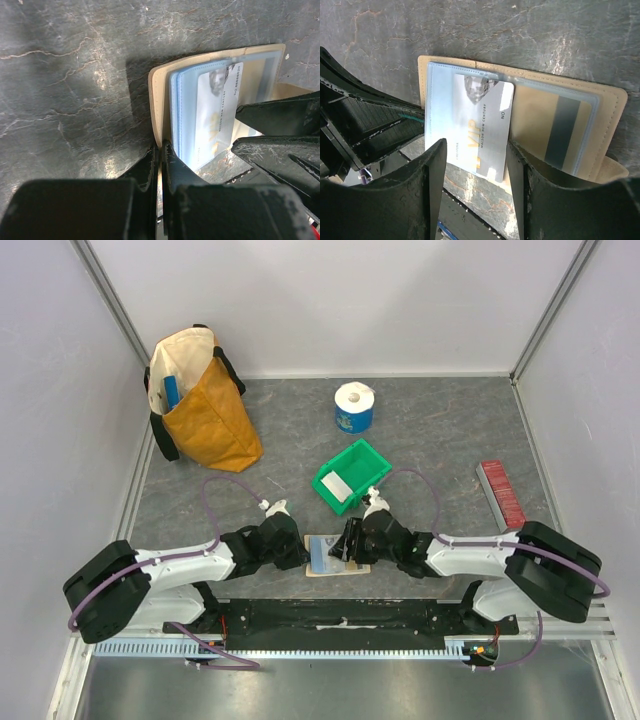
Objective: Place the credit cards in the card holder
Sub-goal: Insert the credit card into the card holder.
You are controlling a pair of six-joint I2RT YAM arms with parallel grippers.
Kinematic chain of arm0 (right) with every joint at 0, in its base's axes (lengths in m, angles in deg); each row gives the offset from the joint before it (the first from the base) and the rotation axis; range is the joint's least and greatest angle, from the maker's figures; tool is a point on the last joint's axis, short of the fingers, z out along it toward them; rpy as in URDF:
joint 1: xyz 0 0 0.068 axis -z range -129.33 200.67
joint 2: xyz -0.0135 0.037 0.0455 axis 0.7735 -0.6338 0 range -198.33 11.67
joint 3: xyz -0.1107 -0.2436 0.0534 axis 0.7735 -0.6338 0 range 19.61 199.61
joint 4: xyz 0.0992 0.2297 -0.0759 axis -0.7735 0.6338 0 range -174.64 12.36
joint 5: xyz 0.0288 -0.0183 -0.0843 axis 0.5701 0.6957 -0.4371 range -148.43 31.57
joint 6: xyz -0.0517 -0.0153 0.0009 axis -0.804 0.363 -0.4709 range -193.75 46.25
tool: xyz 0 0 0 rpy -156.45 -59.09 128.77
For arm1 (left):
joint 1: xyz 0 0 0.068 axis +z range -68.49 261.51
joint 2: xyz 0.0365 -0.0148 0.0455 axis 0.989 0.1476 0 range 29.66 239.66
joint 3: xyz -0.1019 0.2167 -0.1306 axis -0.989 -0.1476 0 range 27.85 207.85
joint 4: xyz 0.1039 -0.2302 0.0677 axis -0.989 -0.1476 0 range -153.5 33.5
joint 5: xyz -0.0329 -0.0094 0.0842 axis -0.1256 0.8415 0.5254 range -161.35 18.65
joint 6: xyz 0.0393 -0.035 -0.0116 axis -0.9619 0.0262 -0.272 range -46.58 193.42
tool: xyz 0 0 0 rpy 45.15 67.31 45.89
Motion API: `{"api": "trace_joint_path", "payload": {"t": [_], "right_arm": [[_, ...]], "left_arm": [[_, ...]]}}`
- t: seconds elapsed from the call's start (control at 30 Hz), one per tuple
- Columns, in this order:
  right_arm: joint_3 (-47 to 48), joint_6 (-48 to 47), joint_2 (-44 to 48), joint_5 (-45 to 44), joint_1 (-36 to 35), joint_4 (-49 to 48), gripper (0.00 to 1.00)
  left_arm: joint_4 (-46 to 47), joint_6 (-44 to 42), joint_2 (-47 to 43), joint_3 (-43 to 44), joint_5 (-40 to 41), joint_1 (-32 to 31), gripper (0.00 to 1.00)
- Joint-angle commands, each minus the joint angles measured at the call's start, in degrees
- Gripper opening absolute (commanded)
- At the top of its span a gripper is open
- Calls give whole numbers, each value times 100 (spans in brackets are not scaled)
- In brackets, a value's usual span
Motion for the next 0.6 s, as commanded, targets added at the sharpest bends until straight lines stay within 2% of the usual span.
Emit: {"api": "trace_joint_path", "payload": {"t": [0.0,0.3,0.57], "right_arm": [[179,-241,-292,128,-1,188,58],[285,-127,-662,674,-1,-568,51],[293,-83,-601,867,-1,-972,38]], "left_arm": [[-324,-105,182,-150,97,-36,2],[-288,-140,270,-106,62,-27,2],[-280,-149,288,-97,53,-27,2]]}}
